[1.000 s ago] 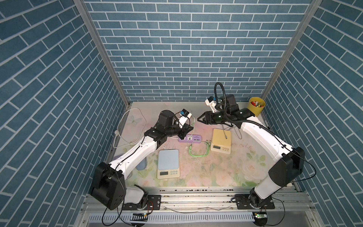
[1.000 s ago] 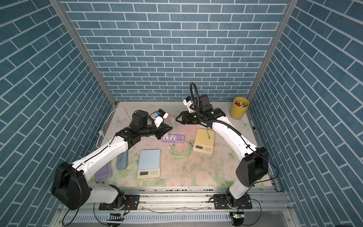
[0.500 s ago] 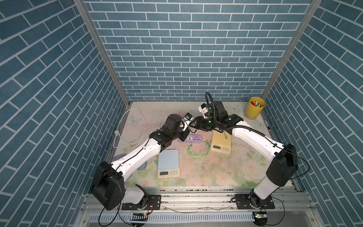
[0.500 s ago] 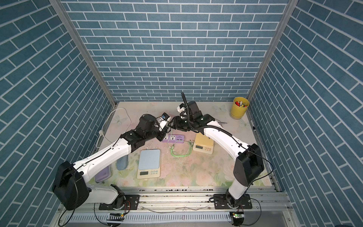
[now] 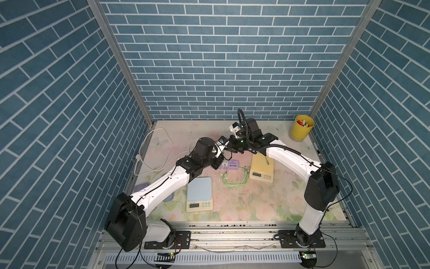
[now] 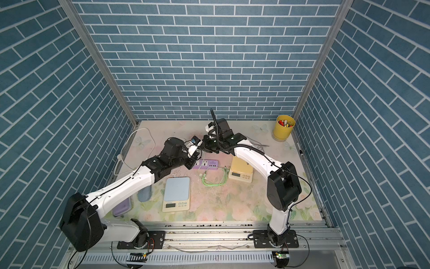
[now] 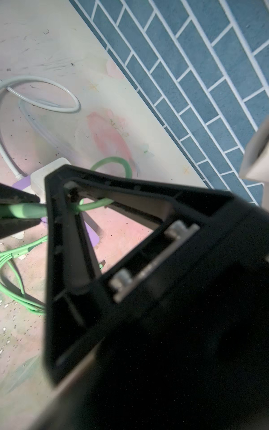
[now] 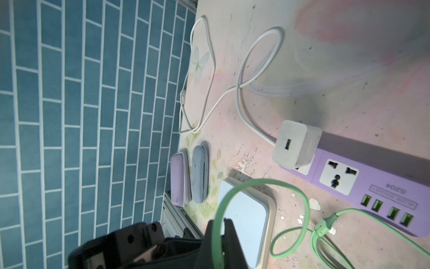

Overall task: Charge the electronic scale
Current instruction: Adjust the charging cable at the center of the board, then insert the charging cable into the plug.

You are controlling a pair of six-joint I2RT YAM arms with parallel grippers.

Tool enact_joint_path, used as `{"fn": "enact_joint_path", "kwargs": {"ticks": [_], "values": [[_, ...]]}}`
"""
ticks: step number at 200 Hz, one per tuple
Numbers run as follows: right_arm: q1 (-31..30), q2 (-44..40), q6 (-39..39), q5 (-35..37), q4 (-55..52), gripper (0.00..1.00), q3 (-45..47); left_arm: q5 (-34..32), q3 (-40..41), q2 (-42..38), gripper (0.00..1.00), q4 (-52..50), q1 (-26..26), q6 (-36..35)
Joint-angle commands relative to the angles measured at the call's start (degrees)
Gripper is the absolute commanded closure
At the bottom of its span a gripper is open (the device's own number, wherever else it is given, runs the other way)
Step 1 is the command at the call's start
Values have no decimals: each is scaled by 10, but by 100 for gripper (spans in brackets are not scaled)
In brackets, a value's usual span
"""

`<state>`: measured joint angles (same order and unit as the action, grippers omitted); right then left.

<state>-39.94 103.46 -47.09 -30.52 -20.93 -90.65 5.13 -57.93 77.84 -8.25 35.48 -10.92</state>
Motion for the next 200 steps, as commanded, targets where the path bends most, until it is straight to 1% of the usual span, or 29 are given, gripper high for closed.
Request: {"fn": "enact_joint_path", "kwargs": {"ticks": [1,4,6,11,20,28,39,52,63,81,101,121,132,154,177,181,193,200], "values": [[-7,10,5,-17,3,100,-15,-7,5,-7,100,14,2,-9],[-7,9,10,-17,2,100,-15,-7,6,-7,99,15,2,-9],[-8,9,13,-17,2,100,-14,-8,6,-7,96,15,2,-9],[-8,7,25,-16,1,100,-14,-6,9,-8,85,18,2,-8],[-8,3,57,-16,-4,100,-13,-3,18,-15,63,28,1,-2],[-7,-2,101,-11,-10,100,-16,12,29,-26,51,38,-5,7],[-7,-5,173,0,-28,100,-27,62,46,-46,42,50,-24,32],[-7,-3,261,7,-46,100,-41,135,73,-73,37,75,-61,80],[-7,3,326,9,-52,100,-52,192,99,-94,35,97,-93,120],[-7,23,418,5,-49,100,-67,240,135,-123,34,118,-135,173],[-8,61,505,-13,-42,100,-90,247,165,-136,34,130,-170,215],[-10,103,568,-32,-35,100,-120,241,177,-119,35,146,-201,251],[-13,125,589,-31,-34,100,-141,239,191,-99,35,154,-216,267],[-15,171,614,-21,-39,100,-185,235,189,-49,36,179,-233,285],[-15,208,630,-25,-43,100,-222,225,182,12,37,197,-236,288],[-15,214,632,-25,-43,100,-226,226,167,22,37,200,-236,289],[-16,218,641,-25,-39,100,-232,225,157,55,38,210,-237,291],[-16,239,647,-25,-36,100,-234,226,152,70,38,214,-237,293]]}}
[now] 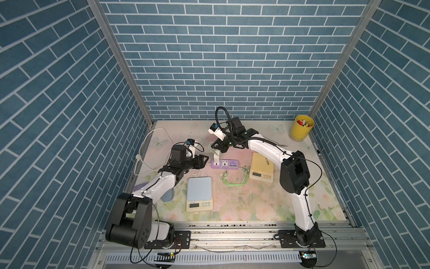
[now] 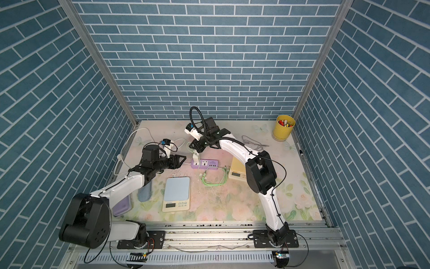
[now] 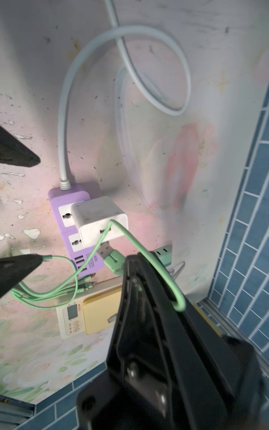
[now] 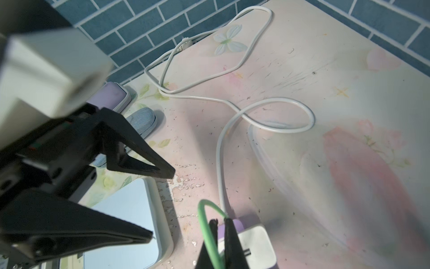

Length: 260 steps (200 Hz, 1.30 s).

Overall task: Charge the electronic scale
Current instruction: Insert the charging cable into the plug.

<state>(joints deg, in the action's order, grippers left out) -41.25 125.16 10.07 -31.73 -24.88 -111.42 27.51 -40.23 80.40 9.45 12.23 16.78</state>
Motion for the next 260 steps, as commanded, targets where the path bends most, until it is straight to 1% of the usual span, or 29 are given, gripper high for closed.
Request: {"fn": "enact_joint_path", "kwargs": {"ticks": [1,41,53,63,78,105,108,116,148,189,222,225,260], "values": [[-3,23,77,-13,5,100,-27,3,-26,48,38,37,-5,15],[-4,43,95,15,10,100,-27,1,-44,112,39,51,-6,18],[-6,35,94,37,25,100,-6,-1,-45,124,40,50,-7,16],[-10,23,92,60,56,100,24,-3,-45,131,40,51,-7,15],[-15,10,72,100,98,100,59,-6,-47,141,40,50,-7,16],[-24,9,21,163,118,100,75,-13,-53,153,40,40,-8,14],[-25,-7,16,167,121,100,78,-14,-54,155,40,38,-8,14],[-27,-14,1,178,132,100,90,-18,-56,157,40,32,-8,13],[-44,-39,-44,214,170,100,134,-33,-63,164,41,21,-8,7],[-58,-60,-84,237,190,100,169,-35,-71,165,41,21,-8,10],[-62,-67,-100,263,203,100,195,-42,-76,170,41,19,-8,8],[-63,-68,-102,277,204,100,197,-41,-76,170,41,20,-8,8],[-63,-81,-121,316,230,100,223,-49,-91,201,41,33,-8,19]]}}
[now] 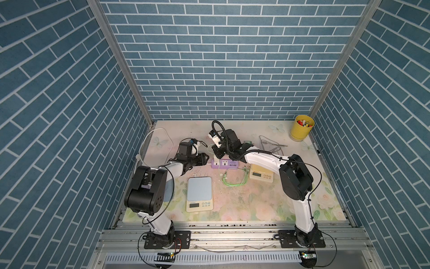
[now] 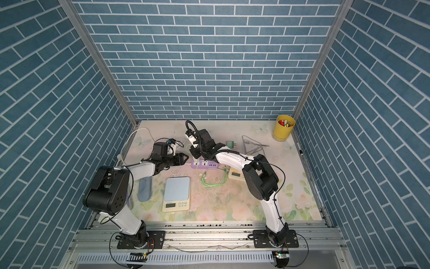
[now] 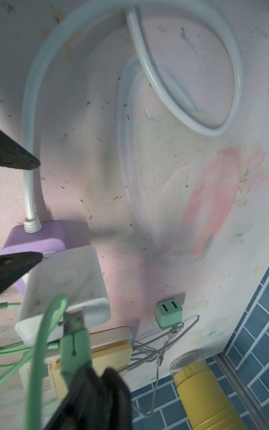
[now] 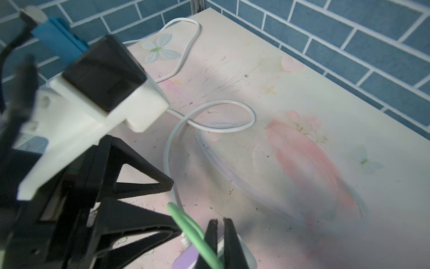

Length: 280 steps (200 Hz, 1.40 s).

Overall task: Charge the electronic scale
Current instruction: Insert the charging cable into the plug.

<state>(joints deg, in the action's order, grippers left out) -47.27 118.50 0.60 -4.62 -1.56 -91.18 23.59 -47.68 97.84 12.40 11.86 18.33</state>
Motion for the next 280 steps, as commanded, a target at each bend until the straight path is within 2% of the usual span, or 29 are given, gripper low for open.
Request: {"fn": "enact_joint_path", "kwargs": {"ticks": [1,69,139,196,280], "values": [[-3,-14,-27,46,-3,100,21,-10,-17,27,41,4,-4,4],[-6,-29,-54,46,1,100,45,-25,-29,71,43,8,-4,19],[-20,-28,-82,16,9,100,61,-32,-17,83,43,12,-4,20],[-21,11,-91,9,-68,100,34,-38,-6,87,43,8,-4,18],[-21,65,-169,-22,-121,100,101,-40,27,67,43,7,-5,18]]}}
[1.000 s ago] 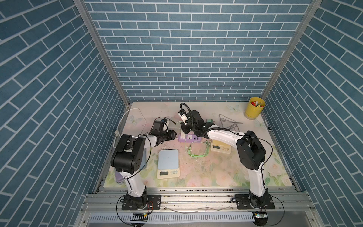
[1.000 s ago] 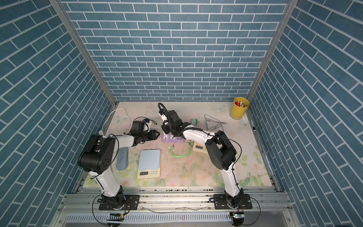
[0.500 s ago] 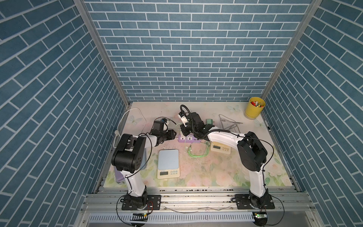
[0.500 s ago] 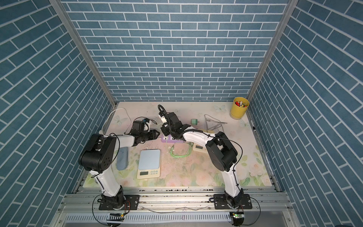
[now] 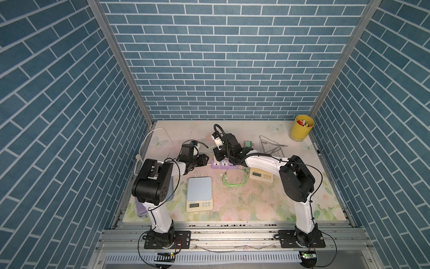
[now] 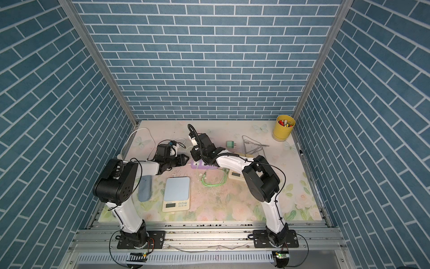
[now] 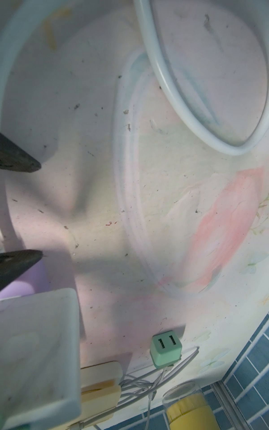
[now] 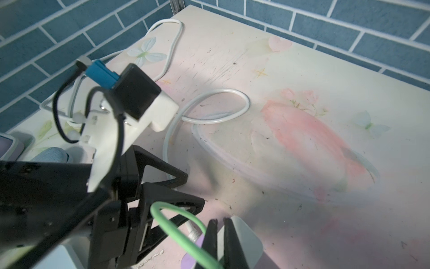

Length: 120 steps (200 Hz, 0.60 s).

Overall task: Charge the electronic scale
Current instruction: Insert the charging cable into the plug.

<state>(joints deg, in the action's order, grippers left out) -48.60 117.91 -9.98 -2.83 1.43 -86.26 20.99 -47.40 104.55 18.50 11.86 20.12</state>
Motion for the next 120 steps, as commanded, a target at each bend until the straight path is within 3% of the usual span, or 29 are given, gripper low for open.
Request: {"fn": "enact_joint_path", "kwargs": {"ticks": [1,49,76,107,120], "values": [[-8,71,-65,-40,-152,100,53,-14,25,0,43,-54,-5,1],[-10,85,-98,-52,-159,100,98,-15,31,-27,44,-62,-6,-1],[-9,29,-70,6,-180,100,65,-12,26,-53,44,-74,-7,-4],[-4,-17,-10,56,-220,61,-45,-12,14,-97,43,-96,-6,-12],[-2,-24,5,62,-240,53,-97,-10,5,-116,42,-110,-6,-17]]}}
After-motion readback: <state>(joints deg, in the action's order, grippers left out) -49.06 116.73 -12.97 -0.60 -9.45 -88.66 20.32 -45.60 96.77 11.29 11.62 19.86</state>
